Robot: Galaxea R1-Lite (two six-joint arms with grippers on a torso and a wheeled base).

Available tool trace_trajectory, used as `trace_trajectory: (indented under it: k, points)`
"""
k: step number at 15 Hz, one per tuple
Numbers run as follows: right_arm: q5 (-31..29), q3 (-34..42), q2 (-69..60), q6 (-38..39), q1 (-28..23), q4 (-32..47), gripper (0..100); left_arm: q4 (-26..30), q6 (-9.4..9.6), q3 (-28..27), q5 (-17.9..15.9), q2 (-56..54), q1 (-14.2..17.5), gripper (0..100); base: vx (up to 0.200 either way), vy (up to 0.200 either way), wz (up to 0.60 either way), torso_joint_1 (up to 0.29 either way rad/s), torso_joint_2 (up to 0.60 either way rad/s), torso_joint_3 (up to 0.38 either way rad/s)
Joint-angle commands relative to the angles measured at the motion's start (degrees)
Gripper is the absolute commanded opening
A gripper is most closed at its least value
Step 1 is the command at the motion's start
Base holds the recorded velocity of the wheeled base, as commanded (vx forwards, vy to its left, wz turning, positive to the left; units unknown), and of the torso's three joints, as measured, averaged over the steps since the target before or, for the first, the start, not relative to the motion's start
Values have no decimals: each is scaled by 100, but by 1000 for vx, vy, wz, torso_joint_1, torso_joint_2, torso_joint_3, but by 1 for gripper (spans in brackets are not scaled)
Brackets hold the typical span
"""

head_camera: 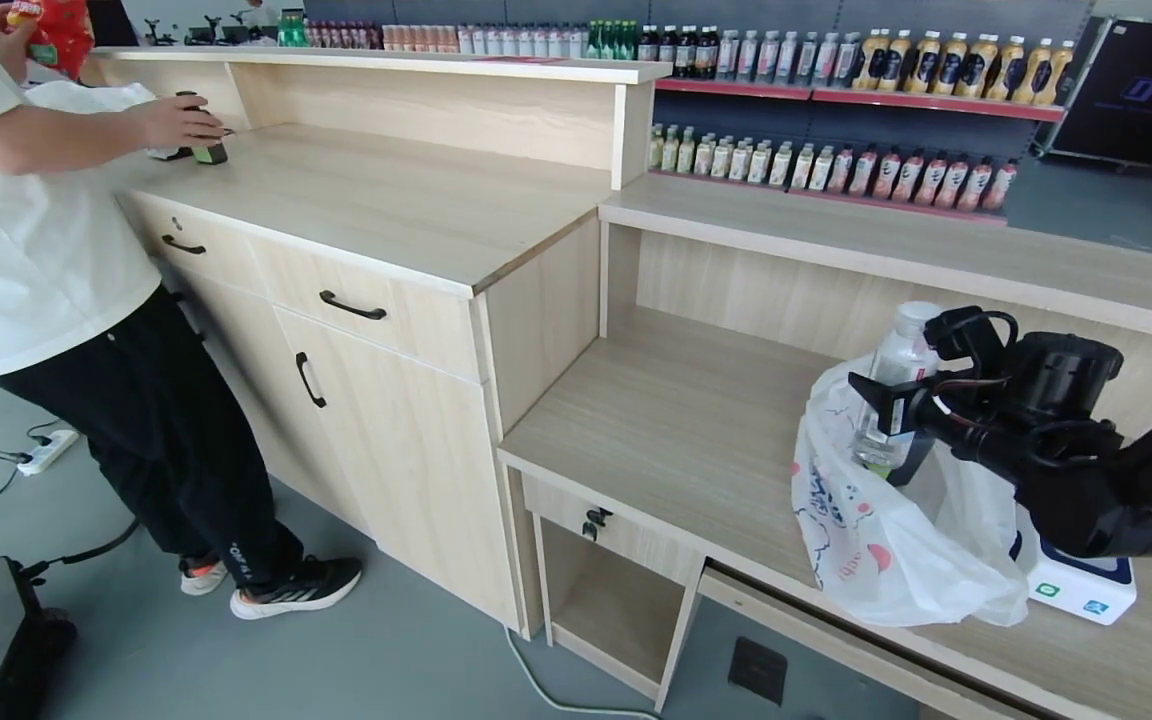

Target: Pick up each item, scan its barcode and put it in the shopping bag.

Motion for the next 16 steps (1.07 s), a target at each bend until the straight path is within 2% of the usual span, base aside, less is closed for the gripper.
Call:
trace_trajectory:
  k: [1,8,16]
  points:
    - [166,86,449,-15,-18,-173,0,0,-2,0,4,2,4,100,0,0,0,0,0,0]
    - [420,182,1381,-32,-27,-1245,0,0,-2,0,4,2,4,100,0,0,0,0,0,0]
    - [508,217,1609,-226,-220,-1412,0,0,-2,0,4,2,4,100,0,0,0,0,0,0]
